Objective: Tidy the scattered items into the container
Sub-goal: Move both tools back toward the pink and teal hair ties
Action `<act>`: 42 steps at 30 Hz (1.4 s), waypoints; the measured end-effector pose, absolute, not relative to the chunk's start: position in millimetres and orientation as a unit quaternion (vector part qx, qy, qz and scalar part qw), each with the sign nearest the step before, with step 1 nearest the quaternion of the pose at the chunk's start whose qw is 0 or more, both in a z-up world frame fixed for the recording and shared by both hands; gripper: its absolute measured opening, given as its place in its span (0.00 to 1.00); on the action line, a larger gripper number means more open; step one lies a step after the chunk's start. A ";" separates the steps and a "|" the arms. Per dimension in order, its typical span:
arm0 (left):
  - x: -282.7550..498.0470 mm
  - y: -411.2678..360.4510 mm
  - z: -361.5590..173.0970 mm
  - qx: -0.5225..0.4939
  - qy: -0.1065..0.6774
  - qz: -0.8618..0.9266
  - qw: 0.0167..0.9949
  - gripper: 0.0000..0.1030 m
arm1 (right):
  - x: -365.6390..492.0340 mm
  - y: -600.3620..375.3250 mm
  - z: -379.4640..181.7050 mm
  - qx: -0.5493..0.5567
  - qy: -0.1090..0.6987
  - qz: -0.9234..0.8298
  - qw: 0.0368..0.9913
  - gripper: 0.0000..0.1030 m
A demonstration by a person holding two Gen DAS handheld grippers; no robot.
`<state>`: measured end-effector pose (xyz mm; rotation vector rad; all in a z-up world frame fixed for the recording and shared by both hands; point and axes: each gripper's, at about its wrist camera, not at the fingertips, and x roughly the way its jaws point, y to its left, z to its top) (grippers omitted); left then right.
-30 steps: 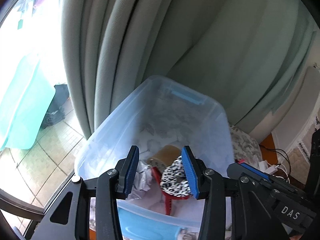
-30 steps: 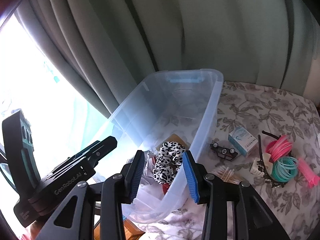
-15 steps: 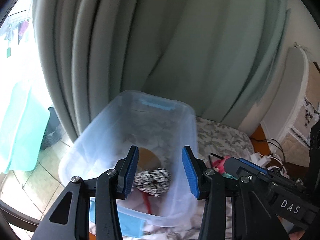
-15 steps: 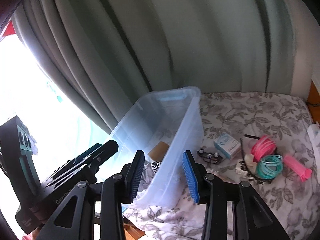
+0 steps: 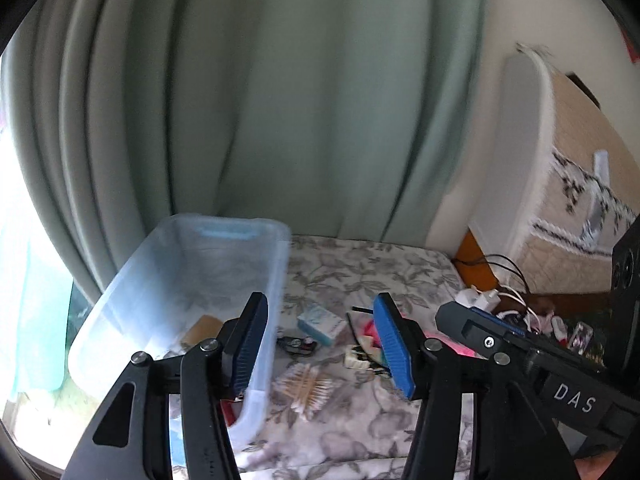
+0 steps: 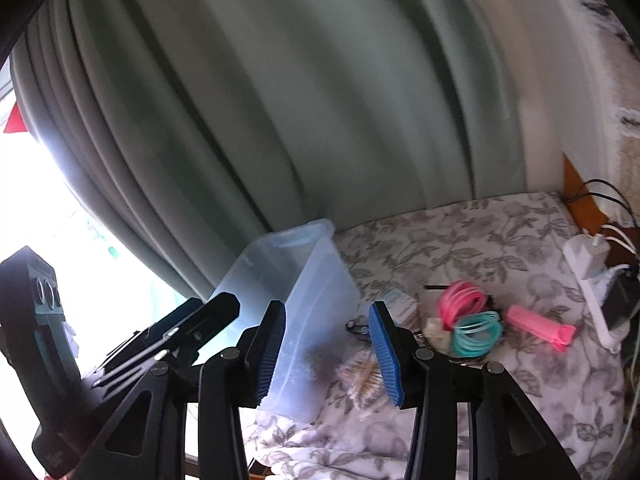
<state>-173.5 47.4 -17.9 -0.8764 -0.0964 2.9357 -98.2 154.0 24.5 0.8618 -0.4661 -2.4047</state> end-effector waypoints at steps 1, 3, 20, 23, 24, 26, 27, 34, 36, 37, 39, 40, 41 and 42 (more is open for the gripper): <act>-171.2 53.8 -16.5 -0.284 -0.027 0.958 0.042 0.55 | -97.2 160.7 24.9 0.317 -0.176 -0.894 0.265 0.46; -163.7 65.8 -11.7 -0.279 -0.018 0.959 0.051 0.55 | -95.5 174.3 25.4 0.312 -0.182 -0.897 0.255 0.46; -104.4 104.6 25.6 -0.303 -0.014 0.946 0.116 0.55 | -98.9 264.4 -4.7 0.320 -0.226 -0.903 0.175 0.54; -99.6 103.6 24.7 -0.300 -0.014 0.947 0.115 0.55 | -103.2 271.8 -15.1 0.330 -0.230 -0.900 0.167 0.55; -99.9 104.3 22.7 -0.300 -0.014 0.947 0.115 0.55 | -105.4 273.8 -19.8 0.335 -0.231 -0.899 0.164 0.55; -104.4 105.0 14.8 -0.313 -0.017 0.943 0.114 0.55 | -110.3 277.5 -29.7 0.346 -0.232 -0.896 0.155 0.55; -107.9 104.5 9.2 -0.324 -0.020 0.939 0.114 0.55 | -112.8 279.9 -35.8 0.353 -0.235 -0.893 0.150 0.55; -120.2 93.1 -26.9 -0.372 -0.044 0.921 0.108 0.55 | -131.2 286.1 -77.4 0.397 -0.248 -0.873 0.136 0.55; -124.8 93.0 -38.2 -0.393 -0.040 0.912 0.108 0.55 | -136.8 284.8 -89.4 0.412 -0.250 -0.866 0.135 0.55; -126.8 93.3 -43.1 -0.403 -0.038 0.908 0.108 0.55 | -139.7 283.6 -94.2 0.417 -0.250 -0.863 0.137 0.55; -130.2 93.4 -53.1 -0.418 -0.025 0.903 0.096 0.55 | -146.5 280.9 -104.0 0.427 -0.247 -0.859 0.139 0.55; -131.8 93.5 -58.1 -0.424 -0.019 0.901 0.090 0.55 | -149.5 280.2 -108.0 0.431 -0.246 -0.857 0.138 0.55; -133.2 93.7 -62.6 -0.426 -0.011 0.901 0.083 0.55 | -152.2 280.0 -111.1 0.433 -0.244 -0.857 0.136 0.55; -134.5 94.7 -66.3 -0.427 0.000 0.901 0.077 0.55 | -155.1 280.2 -114.6 0.436 -0.242 -0.857 0.132 0.55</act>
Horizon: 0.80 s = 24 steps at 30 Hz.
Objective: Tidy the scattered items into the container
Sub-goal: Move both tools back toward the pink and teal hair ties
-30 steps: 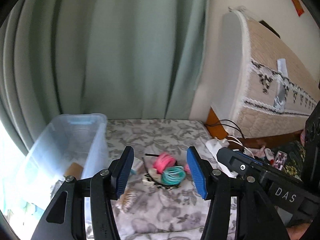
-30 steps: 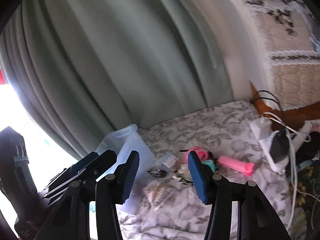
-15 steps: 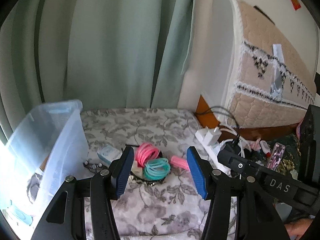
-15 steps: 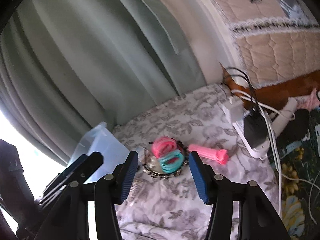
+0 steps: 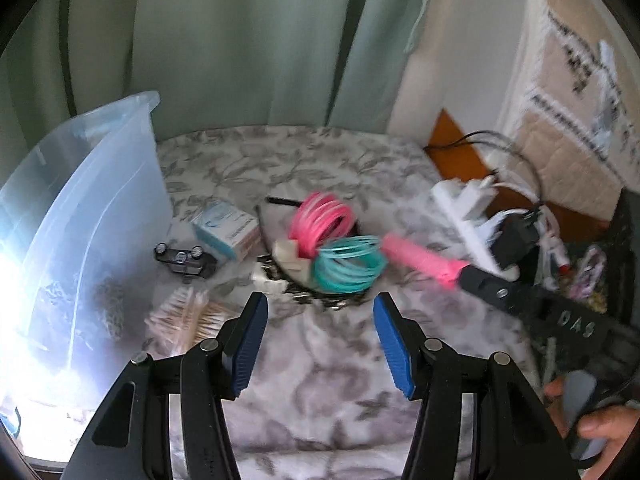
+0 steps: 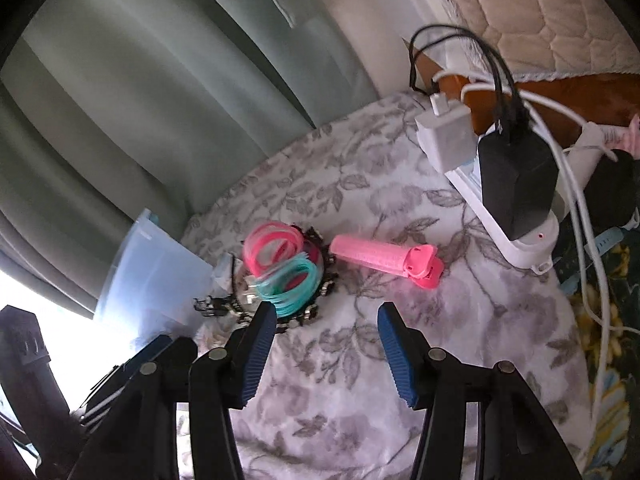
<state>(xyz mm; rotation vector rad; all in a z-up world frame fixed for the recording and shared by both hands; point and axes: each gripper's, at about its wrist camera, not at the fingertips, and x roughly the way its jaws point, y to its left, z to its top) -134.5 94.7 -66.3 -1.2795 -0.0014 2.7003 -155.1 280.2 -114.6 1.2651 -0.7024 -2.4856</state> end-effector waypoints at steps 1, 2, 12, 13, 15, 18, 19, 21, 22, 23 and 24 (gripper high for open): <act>-136.0 96.9 -69.3 -0.430 0.009 0.900 0.076 0.55 | -158.2 281.7 -118.8 0.440 -0.241 -0.856 0.127 0.55; -137.6 99.3 -72.2 -0.433 0.018 0.898 0.078 0.55 | -161.3 284.1 -123.3 0.445 -0.241 -0.854 0.121 0.55; -168.1 136.6 -92.6 -0.446 0.063 0.885 0.117 0.57 | -186.0 295.6 -146.8 0.474 -0.238 -0.842 0.096 0.56; -172.7 138.5 -94.6 -0.448 0.059 0.884 0.118 0.57 | -187.0 295.6 -147.2 0.475 -0.236 -0.843 0.096 0.56; -183.8 144.3 -100.4 -0.455 0.065 0.881 0.113 0.57 | -189.5 295.3 -147.4 0.478 -0.226 -0.843 0.093 0.56; -198.7 152.0 -108.6 -0.460 0.074 0.879 0.102 0.57 | -193.8 295.7 -147.0 0.481 -0.219 -0.844 0.092 0.57; -203.3 153.1 -110.9 -0.462 0.075 0.878 0.097 0.57 | -194.9 296.0 -146.2 0.481 -0.216 -0.845 0.091 0.57; -210.8 152.8 -113.7 -0.469 0.072 0.876 0.088 0.57 | -198.3 294.5 -145.1 0.482 -0.205 -0.847 0.092 0.57; -214.4 151.7 -115.0 -0.474 0.067 0.874 0.085 0.57 | -200.3 293.4 -144.9 0.484 -0.199 -0.847 0.093 0.57; -218.1 150.3 -116.4 -0.480 0.062 0.871 0.082 0.57 | -202.1 292.3 -144.8 0.487 -0.193 -0.846 0.096 0.57; -221.7 148.9 -117.8 -0.486 0.056 0.869 0.079 0.57 | -204.5 290.4 -144.7 0.490 -0.186 -0.845 0.102 0.57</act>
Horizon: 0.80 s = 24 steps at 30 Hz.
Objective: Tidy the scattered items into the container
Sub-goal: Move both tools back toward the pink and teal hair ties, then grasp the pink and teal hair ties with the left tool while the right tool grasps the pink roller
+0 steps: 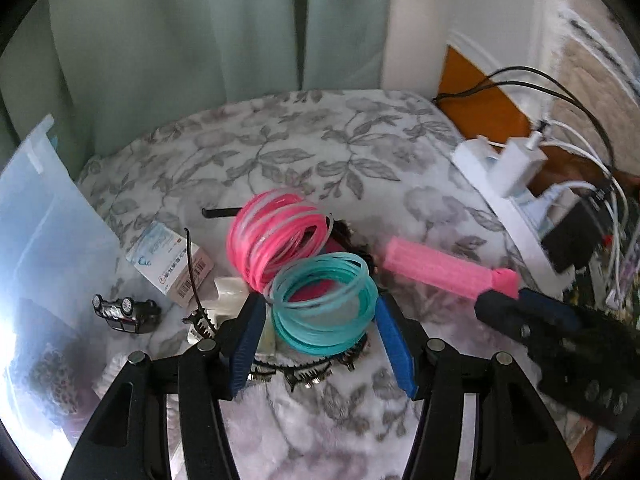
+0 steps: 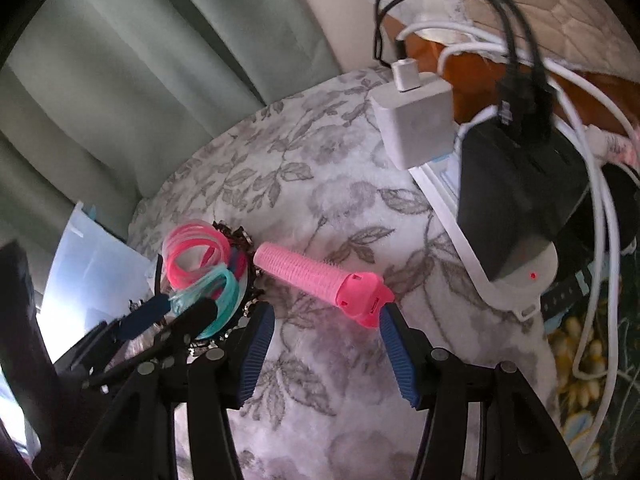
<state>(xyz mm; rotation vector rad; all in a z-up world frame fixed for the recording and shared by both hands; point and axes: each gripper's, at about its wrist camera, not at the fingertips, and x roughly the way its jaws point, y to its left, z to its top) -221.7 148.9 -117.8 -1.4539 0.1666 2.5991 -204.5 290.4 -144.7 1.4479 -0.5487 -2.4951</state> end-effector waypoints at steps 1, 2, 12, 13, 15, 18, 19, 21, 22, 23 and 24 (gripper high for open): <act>-223.8 147.9 -118.8 -0.488 0.052 0.867 0.080 0.57 | -206.9 288.5 -144.5 0.494 -0.177 -0.844 0.108 0.57; -225.4 147.1 -119.5 -0.490 0.049 0.867 0.081 0.57 | -208.9 286.4 -143.9 0.496 -0.166 -0.845 0.111 0.58; -236.5 133.0 -129.2 -0.516 0.012 0.852 0.094 0.57 | -239.9 268.3 -143.5 0.511 -0.033 -0.851 0.119 0.64; -236.7 132.2 -129.2 -0.516 0.010 0.851 0.095 0.56 | -241.9 265.9 -145.3 0.513 -0.021 -0.850 0.116 0.64; -236.7 130.0 -129.3 -0.516 0.005 0.851 0.095 0.53 | -243.2 264.8 -147.1 0.514 -0.021 -0.850 0.113 0.65; -236.3 122.9 -128.8 -0.516 -0.005 0.852 0.091 0.36 | -243.2 265.2 -149.1 0.515 -0.036 -0.849 0.113 0.65; -236.4 120.0 -128.5 -0.517 -0.007 0.851 0.088 0.28 | -241.9 265.4 -150.1 0.518 -0.045 -0.846 0.120 0.65; -236.5 113.8 -127.8 -0.519 -0.015 0.851 0.086 0.26 | -235.8 264.4 -150.5 0.518 -0.061 -0.843 0.130 0.65; -236.7 111.4 -127.6 -0.519 -0.018 0.850 0.087 0.24 | -232.1 263.6 -150.4 0.517 -0.068 -0.842 0.135 0.65; -236.1 109.5 -127.1 -0.518 -0.018 0.851 0.087 0.22 | -228.5 262.8 -150.3 0.516 -0.076 -0.841 0.140 0.65; -235.3 107.7 -126.5 -0.517 -0.019 0.851 0.087 0.21 | -224.8 262.0 -150.2 0.516 -0.083 -0.840 0.145 0.65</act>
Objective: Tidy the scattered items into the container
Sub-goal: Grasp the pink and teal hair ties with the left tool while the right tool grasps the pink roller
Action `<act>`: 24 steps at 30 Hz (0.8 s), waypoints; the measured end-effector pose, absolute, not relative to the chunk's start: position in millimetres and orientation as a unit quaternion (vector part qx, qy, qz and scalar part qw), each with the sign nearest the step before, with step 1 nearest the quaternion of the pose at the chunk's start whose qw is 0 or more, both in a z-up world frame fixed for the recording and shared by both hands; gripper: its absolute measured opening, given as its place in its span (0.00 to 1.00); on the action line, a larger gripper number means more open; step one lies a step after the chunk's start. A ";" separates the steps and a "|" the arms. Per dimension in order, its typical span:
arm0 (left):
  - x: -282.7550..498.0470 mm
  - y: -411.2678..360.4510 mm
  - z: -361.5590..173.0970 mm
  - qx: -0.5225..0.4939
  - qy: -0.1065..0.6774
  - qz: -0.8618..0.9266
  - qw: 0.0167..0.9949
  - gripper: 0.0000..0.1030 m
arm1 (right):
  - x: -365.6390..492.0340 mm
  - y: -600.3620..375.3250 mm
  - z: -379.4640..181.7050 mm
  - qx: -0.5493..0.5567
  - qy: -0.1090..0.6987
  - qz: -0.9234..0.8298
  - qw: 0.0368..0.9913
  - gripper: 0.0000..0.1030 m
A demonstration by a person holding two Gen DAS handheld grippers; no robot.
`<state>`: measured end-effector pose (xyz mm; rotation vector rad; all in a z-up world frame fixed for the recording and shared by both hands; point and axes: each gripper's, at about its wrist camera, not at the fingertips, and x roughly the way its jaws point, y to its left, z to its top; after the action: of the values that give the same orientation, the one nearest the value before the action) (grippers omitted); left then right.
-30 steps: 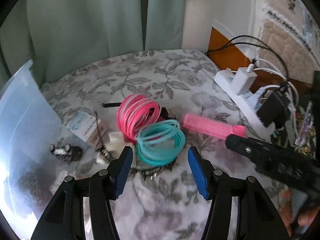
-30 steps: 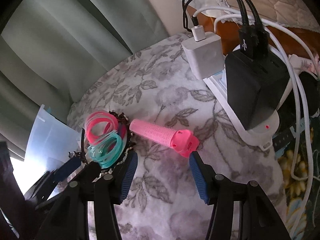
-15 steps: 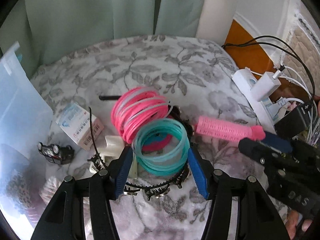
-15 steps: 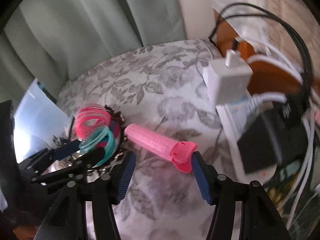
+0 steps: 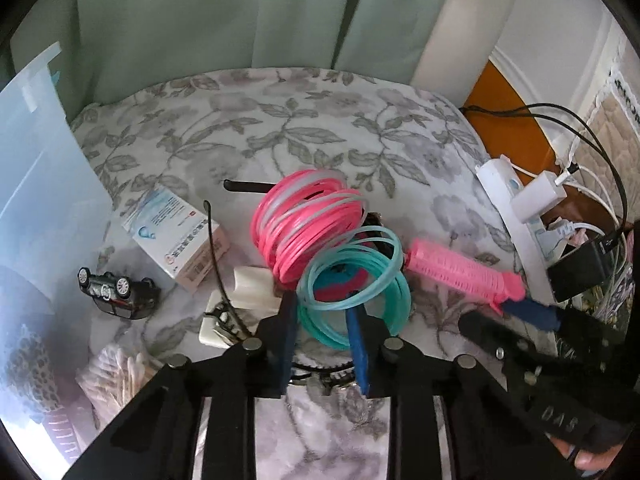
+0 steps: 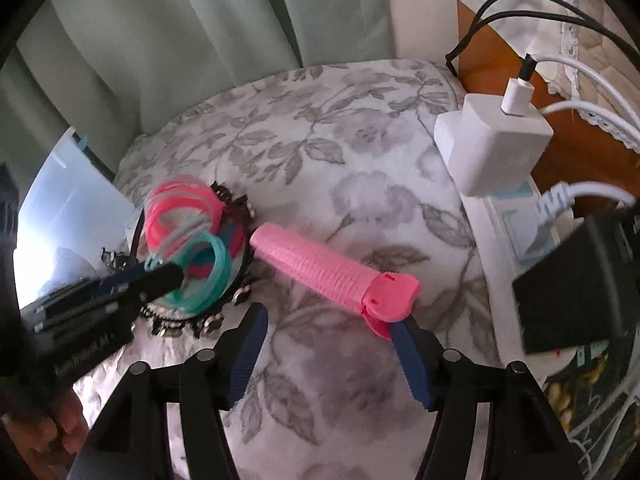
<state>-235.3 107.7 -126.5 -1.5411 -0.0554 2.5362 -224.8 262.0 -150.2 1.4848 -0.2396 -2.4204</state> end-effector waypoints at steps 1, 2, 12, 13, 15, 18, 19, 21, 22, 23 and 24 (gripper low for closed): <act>-234.7 106.1 -125.9 -0.515 -0.019 0.852 0.086 0.18 | -221.2 261.2 -150.1 0.515 -0.091 -0.839 0.150 0.65; -234.1 104.6 -125.4 -0.513 -0.019 0.854 0.085 0.15 | -217.8 260.8 -149.0 0.512 -0.100 -0.838 0.158 0.65; -229.3 84.3 -114.2 -0.501 -0.033 0.860 0.087 0.10 | -194.8 265.5 -109.7 0.459 -0.125 -0.861 0.181 0.65; -229.5 82.9 -113.3 -0.501 -0.035 0.860 0.088 0.10 | -196.7 265.0 -104.7 0.453 -0.119 -0.865 0.180 0.65; -229.4 81.4 -112.5 -0.502 -0.035 0.860 0.089 0.10 | -207.2 262.0 -100.8 0.451 -0.095 -0.872 0.166 0.65; -217.1 93.7 -106.2 -0.503 -0.051 0.860 0.063 0.10 | -229.7 255.4 -107.0 0.466 -0.060 -0.870 0.149 0.65; -217.1 93.1 -106.4 -0.504 -0.052 0.860 0.063 0.10 | -236.6 251.2 -112.3 0.475 -0.049 -0.866 0.145 0.65; -217.5 92.8 -107.2 -0.505 -0.052 0.859 0.066 0.10 | -248.2 242.3 -124.9 0.496 -0.021 -0.857 0.137 0.65; -217.9 93.3 -107.7 -0.506 -0.051 0.859 0.067 0.10 | -250.5 239.9 -130.2 0.502 -0.009 -0.855 0.133 0.65; -218.5 94.2 -108.3 -0.507 -0.049 0.858 0.069 0.10 | -252.9 237.5 -135.4 0.508 0.004 -0.852 0.129 0.65; -219.1 94.6 -108.9 -0.507 -0.047 0.858 0.070 0.10 | -255.0 235.7 -140.6 0.514 0.014 -0.848 0.126 0.65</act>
<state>-219.1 94.6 -108.9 -1.5269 -0.1409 2.5800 -255.0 235.7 -140.6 1.4983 0.0395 -2.4703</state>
